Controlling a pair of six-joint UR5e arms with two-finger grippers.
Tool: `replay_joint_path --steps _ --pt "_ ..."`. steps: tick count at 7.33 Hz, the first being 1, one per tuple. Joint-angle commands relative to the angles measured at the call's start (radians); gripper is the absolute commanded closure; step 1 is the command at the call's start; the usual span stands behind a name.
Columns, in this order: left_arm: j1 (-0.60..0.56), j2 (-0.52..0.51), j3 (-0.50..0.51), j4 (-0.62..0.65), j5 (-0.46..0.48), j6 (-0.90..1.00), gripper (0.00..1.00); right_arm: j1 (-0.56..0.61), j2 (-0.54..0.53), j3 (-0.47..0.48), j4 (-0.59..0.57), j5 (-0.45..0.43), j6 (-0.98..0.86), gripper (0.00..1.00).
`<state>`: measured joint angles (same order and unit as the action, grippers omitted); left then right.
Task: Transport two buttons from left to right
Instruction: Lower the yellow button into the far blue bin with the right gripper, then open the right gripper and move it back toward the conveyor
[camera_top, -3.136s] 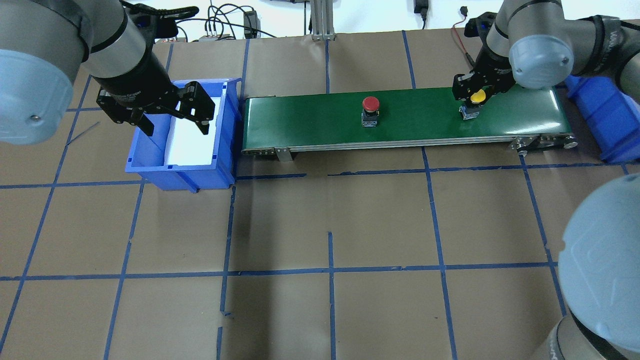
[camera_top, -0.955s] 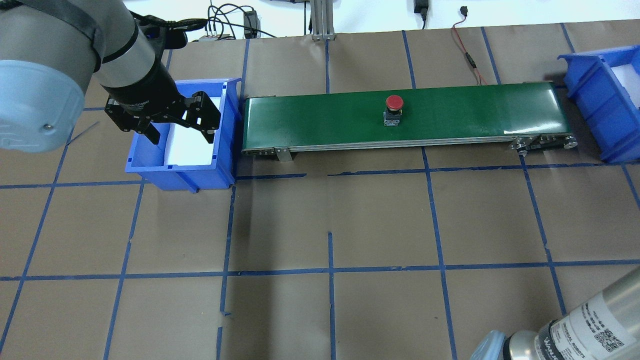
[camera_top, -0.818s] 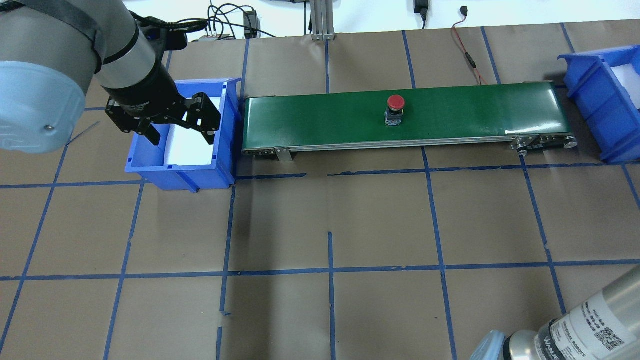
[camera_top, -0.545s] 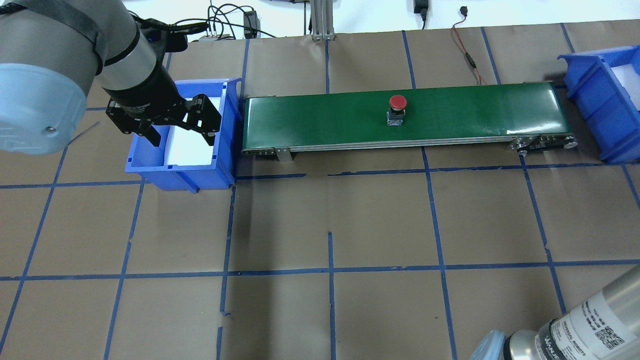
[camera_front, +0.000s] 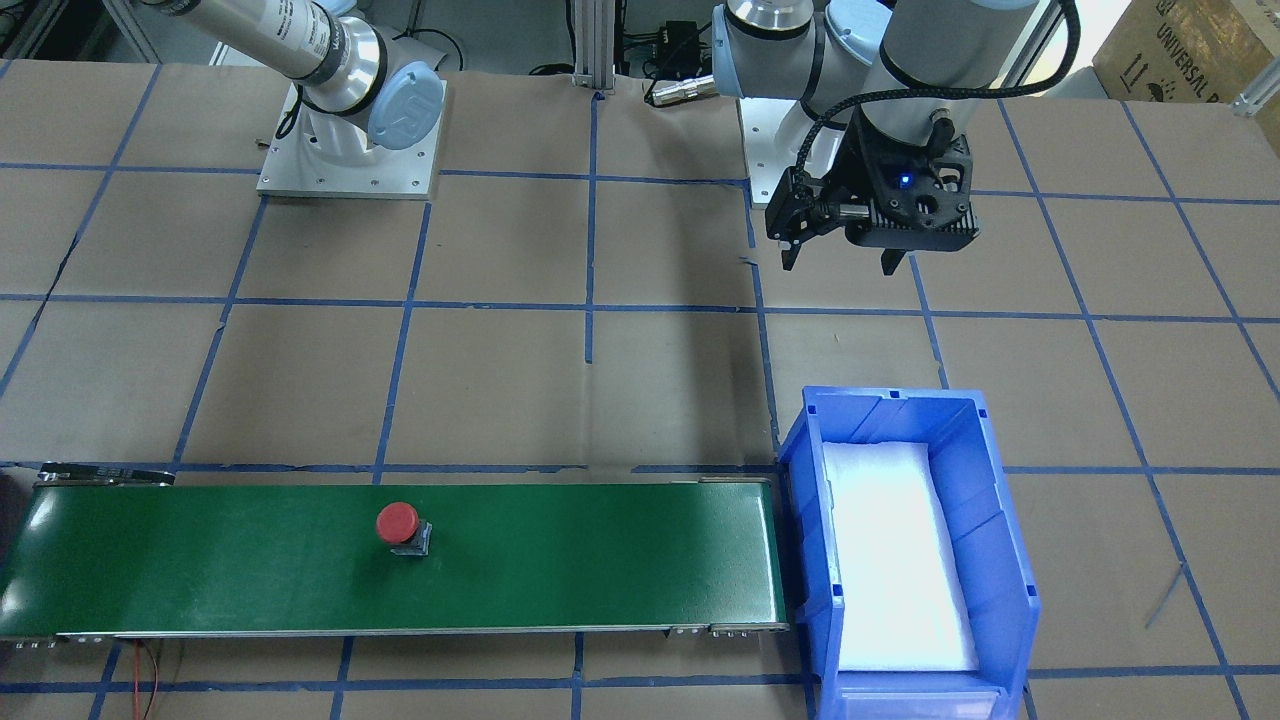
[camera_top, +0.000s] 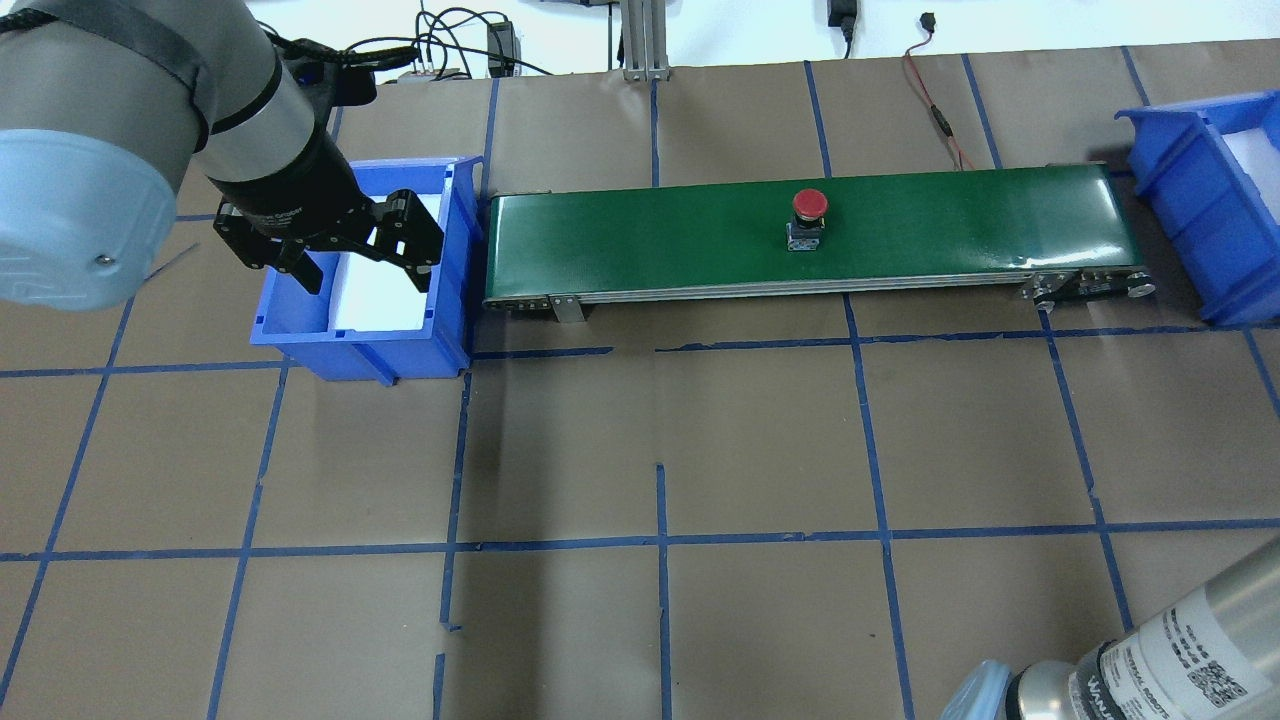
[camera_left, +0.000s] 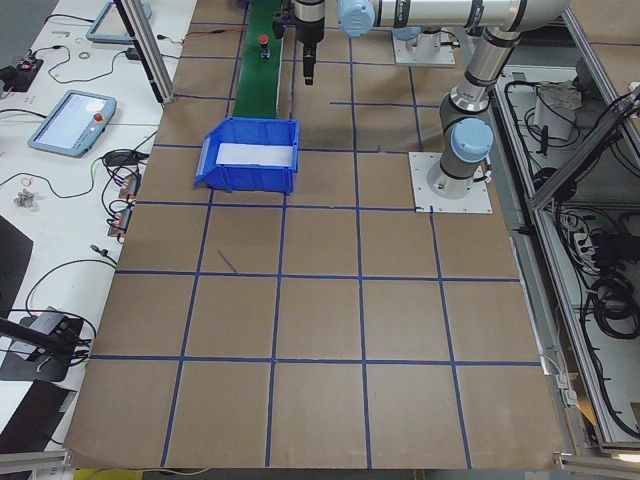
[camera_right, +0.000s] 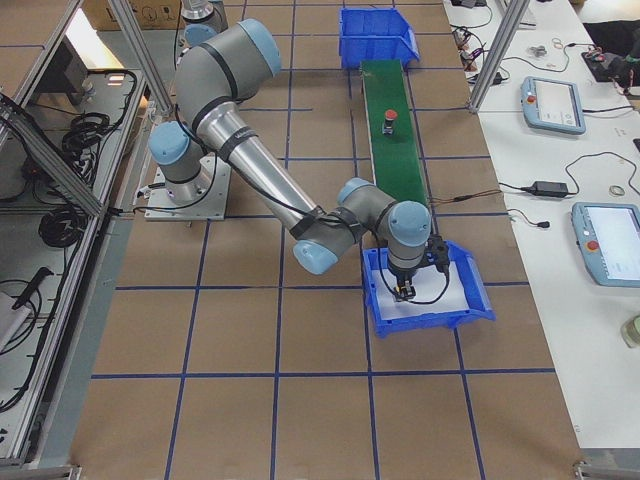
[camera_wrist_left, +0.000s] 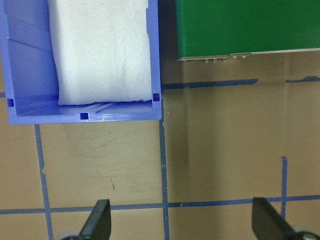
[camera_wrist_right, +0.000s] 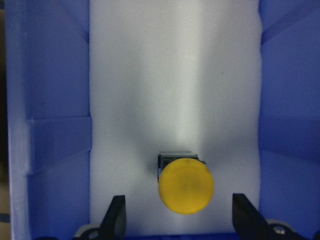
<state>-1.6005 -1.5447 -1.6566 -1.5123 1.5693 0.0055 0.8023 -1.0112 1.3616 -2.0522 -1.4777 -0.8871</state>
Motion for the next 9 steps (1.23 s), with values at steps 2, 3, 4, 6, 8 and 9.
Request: replay_joint_path --steps 2,3,4,6,8,9 --pt "-0.001 0.0 0.0 0.001 0.0 0.001 0.0 0.014 -0.195 0.023 0.139 -0.056 0.064 0.13" --pt "0.001 0.0 0.0 0.001 0.002 0.001 0.0 0.073 -0.243 0.049 0.176 -0.058 0.192 0.13" --pt "0.001 0.0 0.0 0.001 0.002 0.001 0.0 0.172 -0.253 0.066 0.178 -0.116 0.288 0.13" --pt "0.001 0.0 0.001 0.003 0.003 0.001 0.0 0.401 -0.262 0.109 0.181 -0.161 0.518 0.03" --pt "0.001 0.0 0.001 0.009 0.003 0.001 0.0 0.487 -0.316 0.245 0.168 -0.147 0.599 0.0" --pt "0.001 0.0 0.001 0.011 0.002 0.001 0.0 0.504 -0.32 0.279 0.171 -0.145 0.597 0.0"
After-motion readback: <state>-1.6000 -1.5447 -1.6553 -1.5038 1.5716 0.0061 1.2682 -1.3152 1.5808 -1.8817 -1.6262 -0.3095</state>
